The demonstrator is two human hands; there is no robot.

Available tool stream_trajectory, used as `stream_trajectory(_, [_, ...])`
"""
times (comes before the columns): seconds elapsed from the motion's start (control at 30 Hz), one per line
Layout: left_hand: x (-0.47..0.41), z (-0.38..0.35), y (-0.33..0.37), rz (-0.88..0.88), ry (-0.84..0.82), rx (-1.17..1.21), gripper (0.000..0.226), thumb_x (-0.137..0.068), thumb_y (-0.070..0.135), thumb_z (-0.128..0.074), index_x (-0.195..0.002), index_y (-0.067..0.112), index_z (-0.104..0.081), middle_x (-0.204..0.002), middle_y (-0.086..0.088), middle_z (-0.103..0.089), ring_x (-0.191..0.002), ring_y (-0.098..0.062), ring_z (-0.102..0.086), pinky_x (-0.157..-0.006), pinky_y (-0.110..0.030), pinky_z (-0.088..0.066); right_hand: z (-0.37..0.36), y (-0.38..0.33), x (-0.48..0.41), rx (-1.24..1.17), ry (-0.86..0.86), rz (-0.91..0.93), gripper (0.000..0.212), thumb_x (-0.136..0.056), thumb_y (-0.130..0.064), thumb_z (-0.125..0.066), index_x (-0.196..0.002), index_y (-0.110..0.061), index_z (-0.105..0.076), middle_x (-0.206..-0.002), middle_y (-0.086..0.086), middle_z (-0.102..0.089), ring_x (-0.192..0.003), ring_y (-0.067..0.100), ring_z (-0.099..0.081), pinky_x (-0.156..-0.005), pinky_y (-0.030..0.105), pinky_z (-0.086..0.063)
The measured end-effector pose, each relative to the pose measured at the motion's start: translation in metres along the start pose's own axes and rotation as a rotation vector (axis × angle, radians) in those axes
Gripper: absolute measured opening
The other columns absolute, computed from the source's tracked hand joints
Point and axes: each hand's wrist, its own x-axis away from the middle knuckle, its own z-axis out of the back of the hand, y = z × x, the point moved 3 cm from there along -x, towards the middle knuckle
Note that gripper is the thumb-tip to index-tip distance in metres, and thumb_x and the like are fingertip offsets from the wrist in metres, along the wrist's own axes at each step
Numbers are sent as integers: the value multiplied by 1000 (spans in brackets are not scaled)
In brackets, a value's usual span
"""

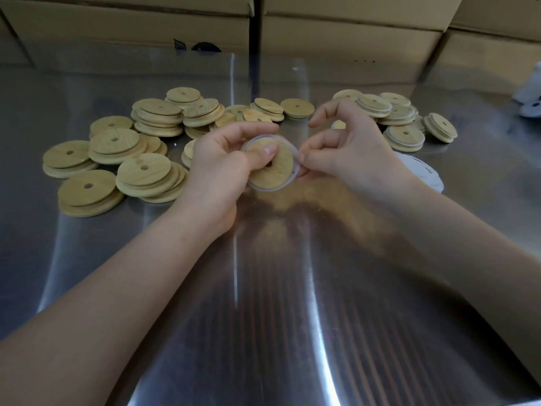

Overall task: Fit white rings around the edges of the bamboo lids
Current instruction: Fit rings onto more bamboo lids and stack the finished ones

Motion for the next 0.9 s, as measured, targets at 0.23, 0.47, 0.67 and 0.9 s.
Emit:
stream_trajectory(0.23, [1, 1, -2, 8, -42, 35, 23, -87, 1, -66, -94, 22, -72, -90, 2, -75, -85, -11, -71, -76, -32, -60, 0, 0, 1, -80, -41, -7, 36, -83, 9, -67, -99, -15, -45, -66, 4, -68, -61, 18, -64, -63, 33, -57])
stream_trajectory(0.47, [-2, 4, -6, 34, -106, 59, 21, -86, 2, -67, -95, 21, -72, -88, 1, -75, -83, -12, -72, -72, -30, -59, 0, 3, 0, -73, -17, 13, 36, -81, 8, -69, -96, -15, -46, -68, 6, -70, -63, 21, -66, -66, 37, -59])
stream_trajectory(0.67, [-3, 5, -8, 38, -128, 70, 20, -86, 2, -67, -94, 20, -71, -88, -2, -76, -82, -14, -73, -70, -32, -60, 0, 6, -1, -13, 20, 60, 34, -78, 4, -73, -92, -17, -49, -69, 4, -71, -64, 18, -67, -64, 34, -59])
stream_trajectory(0.9, [-3, 3, -7, 34, -159, 110, 22, -89, 0, -62, -95, 20, -70, -88, 0, -75, -83, -14, -71, -73, -33, -60, 3, 8, -4, -73, -9, 41, 26, -75, 0, -78, -83, -15, -58, -64, -4, -63, -62, 15, -64, -62, 35, -60])
